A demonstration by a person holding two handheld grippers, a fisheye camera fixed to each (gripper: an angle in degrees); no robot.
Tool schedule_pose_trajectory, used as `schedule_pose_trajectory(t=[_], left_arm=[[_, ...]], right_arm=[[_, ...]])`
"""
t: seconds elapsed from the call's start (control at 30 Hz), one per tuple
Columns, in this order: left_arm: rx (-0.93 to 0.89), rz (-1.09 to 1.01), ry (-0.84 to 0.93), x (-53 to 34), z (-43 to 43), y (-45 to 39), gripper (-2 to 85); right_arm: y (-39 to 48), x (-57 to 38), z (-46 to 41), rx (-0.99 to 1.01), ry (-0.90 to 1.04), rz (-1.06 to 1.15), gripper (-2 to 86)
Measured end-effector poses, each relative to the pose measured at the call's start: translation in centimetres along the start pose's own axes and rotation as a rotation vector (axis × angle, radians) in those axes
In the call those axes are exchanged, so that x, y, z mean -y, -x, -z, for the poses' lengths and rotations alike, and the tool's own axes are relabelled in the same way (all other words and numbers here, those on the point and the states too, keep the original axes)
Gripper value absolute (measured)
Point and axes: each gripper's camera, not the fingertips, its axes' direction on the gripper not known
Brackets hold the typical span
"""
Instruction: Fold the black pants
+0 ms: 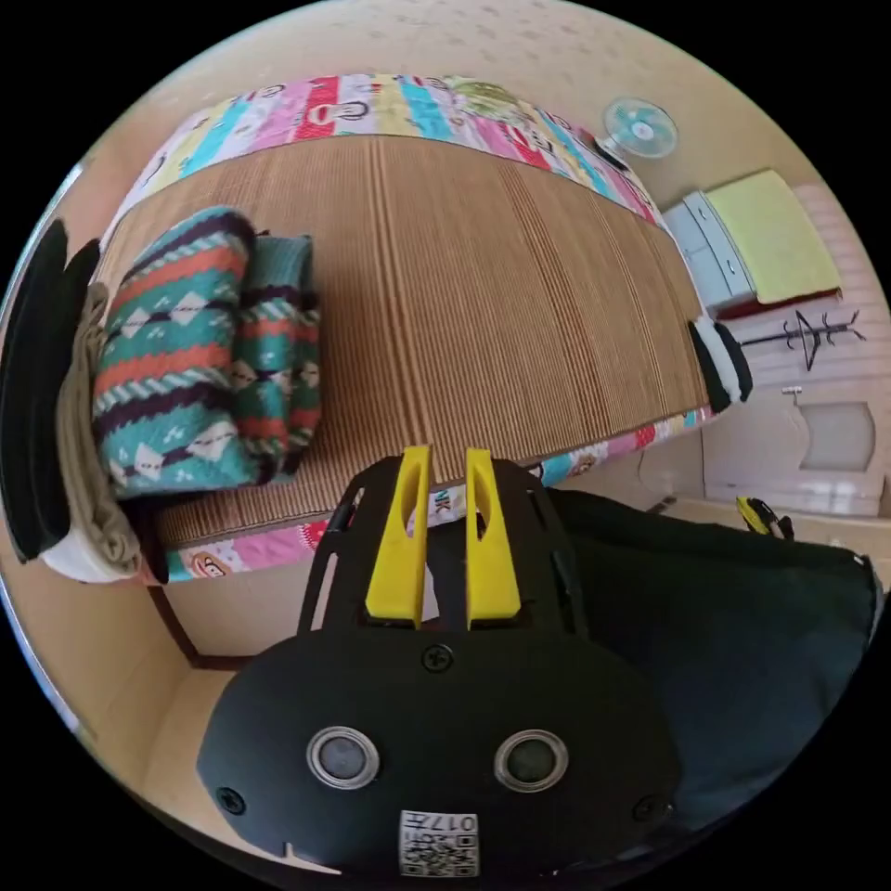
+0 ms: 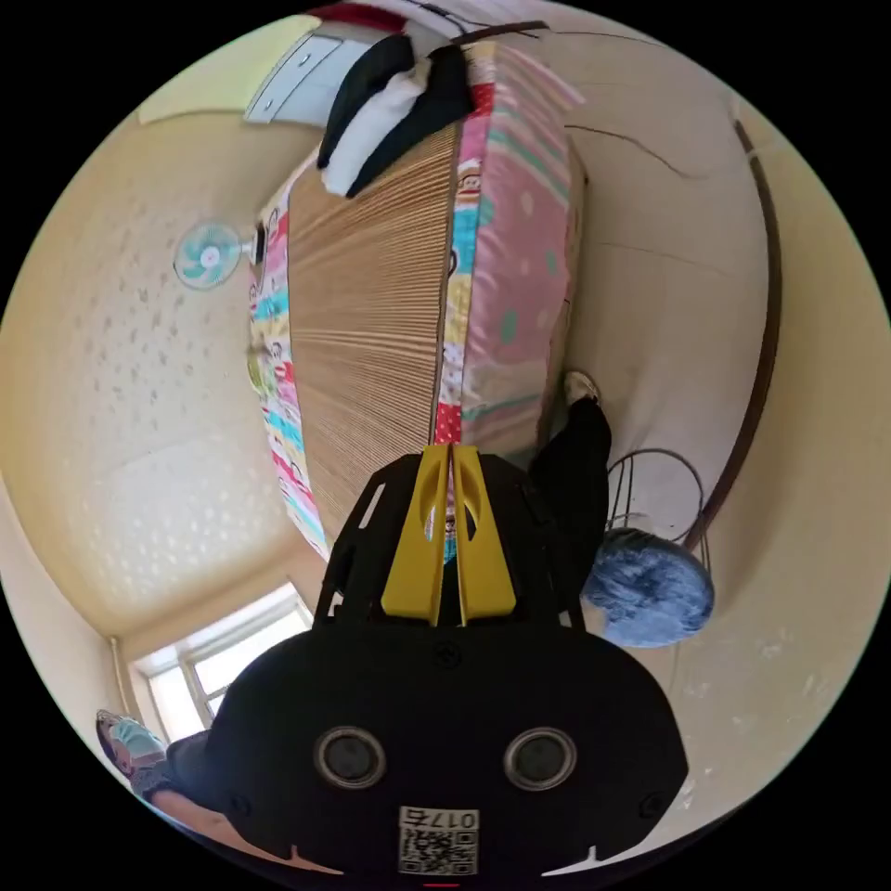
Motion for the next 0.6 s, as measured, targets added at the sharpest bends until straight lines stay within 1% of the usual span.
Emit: schedule_pose_trajectory(t=[0.07,0.13,0.17,0.2,0.27,0.3,0.37,0.43,0.47,0.53,0.57,0.6], left_arm=[[-0.020,-0.069,0.045,1.9,-2.0,-2.6,4.3],[-0.112,-0.129,0.039,4.9,-3.3,-4.9,0.3],[-0.125,-0.138,0.032,5.7,-3.5,-5.3,0.1],[-0.123,-0.143,0.025,7.2,-4.0,-5.9,-0.5],[-0.089,-0.138,0.040,9.3,-5.0,-6.4,-0.8],[-0.064,-0.136,0.070,10.6,-6.1,-6.4,-0.9],[-0.017,-0.120,0.151,11.7,-8.5,-5.7,-1.0],[0.071,-0.027,0.356,11.5,-13.2,-3.2,-1.0],[0.091,0.013,0.415,11.0,-14.4,-2.3,-1.0],[0.123,0.245,0.634,7.4,-17.8,1.9,-1.0],[0.117,0.320,0.682,6.1,-18.3,2.9,-1.0],[0.091,0.478,0.752,3.4,-18.8,4.5,-1.0]], right_arm=[[-5.3,-5.6,1.7,0.071,-0.060,-0.142,0.3],[-8.8,-10.2,1.5,0.086,-0.080,-0.255,0.3],[-10.7,-13.1,1.2,0.103,-0.092,-0.326,0.3],[-11.5,-14.5,0.9,0.117,-0.099,-0.357,0.3],[-14.4,-18.5,0.3,0.215,-0.111,-0.485,0.3],[-14.9,-19.1,0.5,0.245,-0.122,-0.520,0.3],[-15.7,-20.4,2.3,0.397,-0.276,-0.592,0.3],[-14.9,-20.3,3.4,0.518,-0.402,-0.597,0.4],[-14.0,-19.4,3.6,0.595,-0.439,-0.586,0.3],[-11.8,-17.2,3.2,0.679,-0.417,-0.540,0.3],[-9.9,-15.3,2.9,0.695,-0.371,-0.495,0.3],[-8.8,-14.2,2.8,0.692,-0.341,-0.468,0.3]])
